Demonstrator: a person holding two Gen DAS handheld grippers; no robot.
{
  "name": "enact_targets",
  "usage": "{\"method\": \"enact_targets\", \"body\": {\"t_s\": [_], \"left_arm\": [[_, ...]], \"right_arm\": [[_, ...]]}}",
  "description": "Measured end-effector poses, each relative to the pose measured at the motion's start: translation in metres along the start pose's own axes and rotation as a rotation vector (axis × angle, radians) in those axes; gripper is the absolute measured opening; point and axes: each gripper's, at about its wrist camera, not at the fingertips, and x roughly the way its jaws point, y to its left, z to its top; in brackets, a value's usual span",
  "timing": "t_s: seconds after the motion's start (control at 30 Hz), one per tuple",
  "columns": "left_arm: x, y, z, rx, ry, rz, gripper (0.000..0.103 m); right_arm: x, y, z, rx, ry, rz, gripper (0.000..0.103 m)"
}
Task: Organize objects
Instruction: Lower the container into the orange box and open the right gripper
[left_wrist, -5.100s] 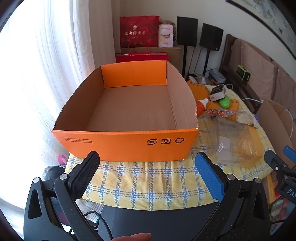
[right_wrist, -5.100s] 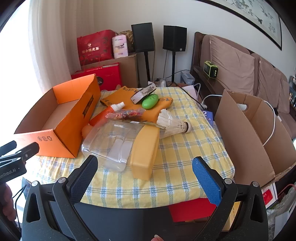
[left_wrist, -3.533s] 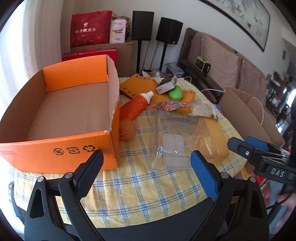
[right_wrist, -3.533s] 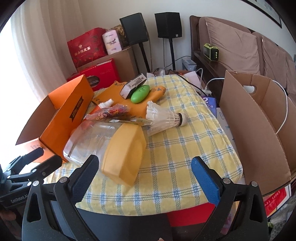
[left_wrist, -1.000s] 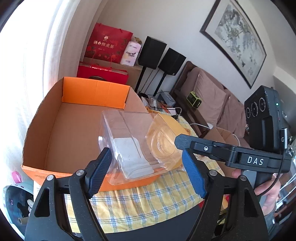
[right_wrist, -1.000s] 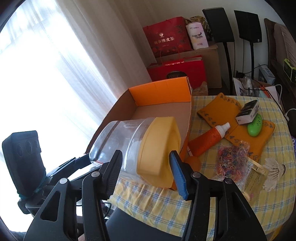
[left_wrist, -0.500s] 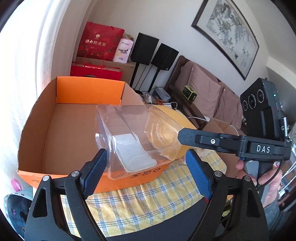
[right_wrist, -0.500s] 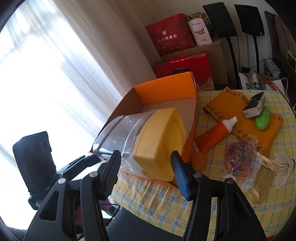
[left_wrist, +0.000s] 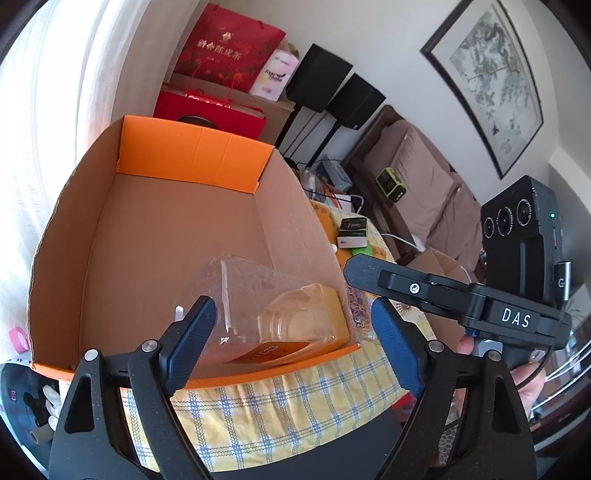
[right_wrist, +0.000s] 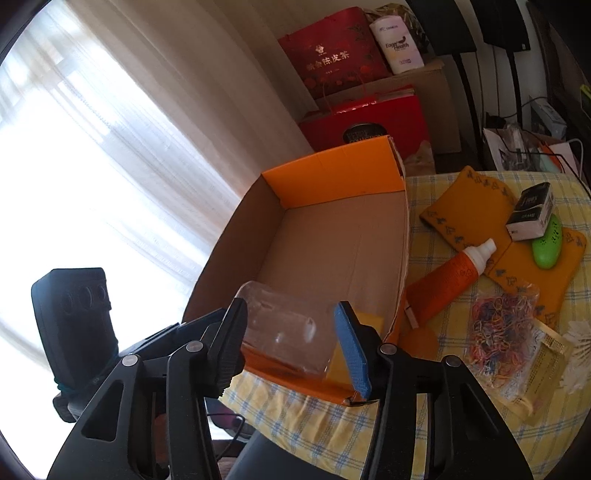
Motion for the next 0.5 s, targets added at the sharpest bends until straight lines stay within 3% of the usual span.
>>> {"method": "enact_targets", "body": {"t_s": [0.2, 0.4, 0.5], "left_arm": [[0.005, 0.017, -0.002, -0.017, 0.010, 0.055, 0.084], [-0.005, 0.018, -0.007, 0.068, -0.004, 0.145, 0.084], [0.000, 0.018, -0.008, 0.075, 0.021, 0.135, 0.084]], "right_arm": [[-0.002, 0.001, -0.003, -0.043, -0.014, -0.062, 0.051], [-0.010, -0.006, -0.009, -0.084, -0.024, -0.137, 0.051], [-0.015, -0.013, -0.012, -0.071, -0.032, -0.144, 0.051]]}}
